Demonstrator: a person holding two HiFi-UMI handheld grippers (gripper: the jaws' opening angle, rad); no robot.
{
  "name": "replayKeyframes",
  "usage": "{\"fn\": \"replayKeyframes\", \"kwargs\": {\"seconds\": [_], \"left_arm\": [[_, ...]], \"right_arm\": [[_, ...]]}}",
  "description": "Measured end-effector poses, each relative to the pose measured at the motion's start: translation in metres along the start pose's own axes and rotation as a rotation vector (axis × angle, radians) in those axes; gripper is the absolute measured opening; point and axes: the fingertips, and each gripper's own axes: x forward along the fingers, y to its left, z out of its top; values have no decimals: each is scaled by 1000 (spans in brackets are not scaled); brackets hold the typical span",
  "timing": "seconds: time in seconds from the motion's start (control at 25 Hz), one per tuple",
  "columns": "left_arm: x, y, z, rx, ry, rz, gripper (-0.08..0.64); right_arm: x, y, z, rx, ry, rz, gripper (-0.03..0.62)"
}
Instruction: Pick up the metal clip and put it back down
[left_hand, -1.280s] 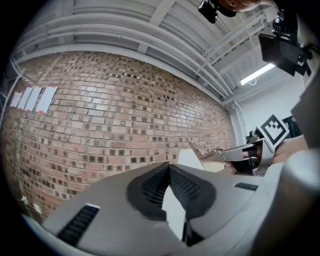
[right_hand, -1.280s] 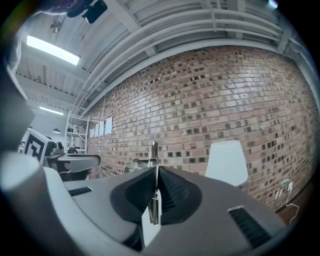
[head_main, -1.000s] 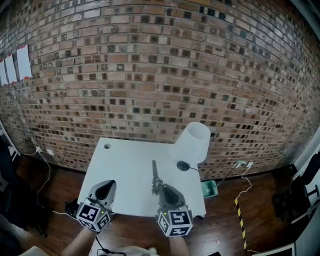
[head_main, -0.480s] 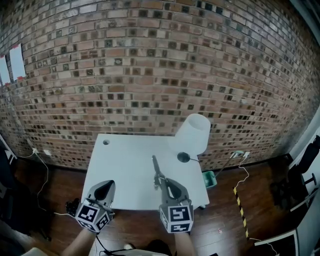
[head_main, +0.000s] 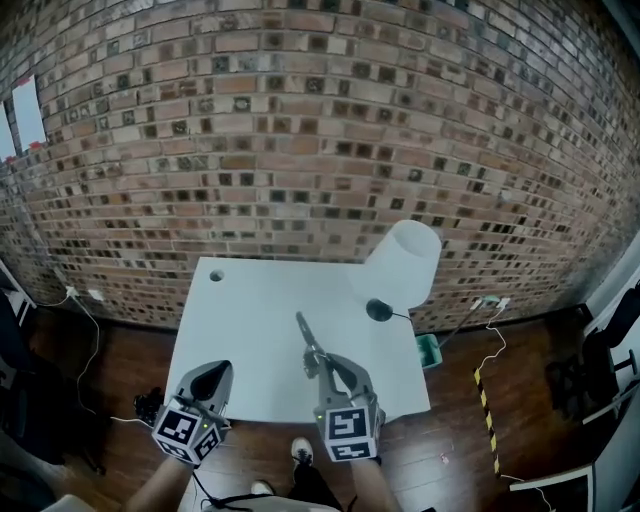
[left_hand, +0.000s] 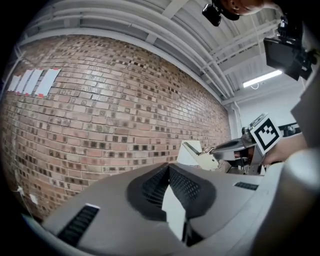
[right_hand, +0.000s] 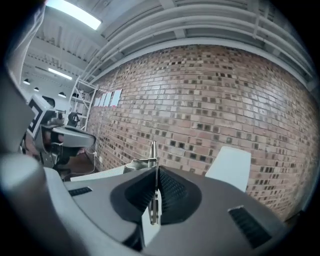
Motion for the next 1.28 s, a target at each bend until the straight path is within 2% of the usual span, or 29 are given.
{"fn": "replayKeyframes", "kwargs": {"seconds": [0.2, 0.36, 0.48, 0.72, 0.96, 1.12, 1.28], "left_arm": [[32, 12, -9, 3, 34, 26, 11], [55, 23, -12, 21, 72, 53, 11], [67, 29, -18, 6, 119, 71, 11], [86, 42, -30, -23, 177, 114, 11], [91, 59, -53, -7, 203, 148, 11], [98, 49, -49, -32, 229, 131, 11], [93, 51, -58, -18, 240, 128, 11]], "right_arm": [[60, -4, -53, -216, 136, 33, 5], [104, -1, -93, -436, 216, 101, 5], [131, 10, -123, -571, 263, 170, 5], [171, 40, -173, -682, 324, 316, 5], [195, 66, -207, -875, 324, 403, 5], [200, 77, -220, -882, 326, 445, 5], [197, 86, -232, -894, 335, 462, 5]]}}
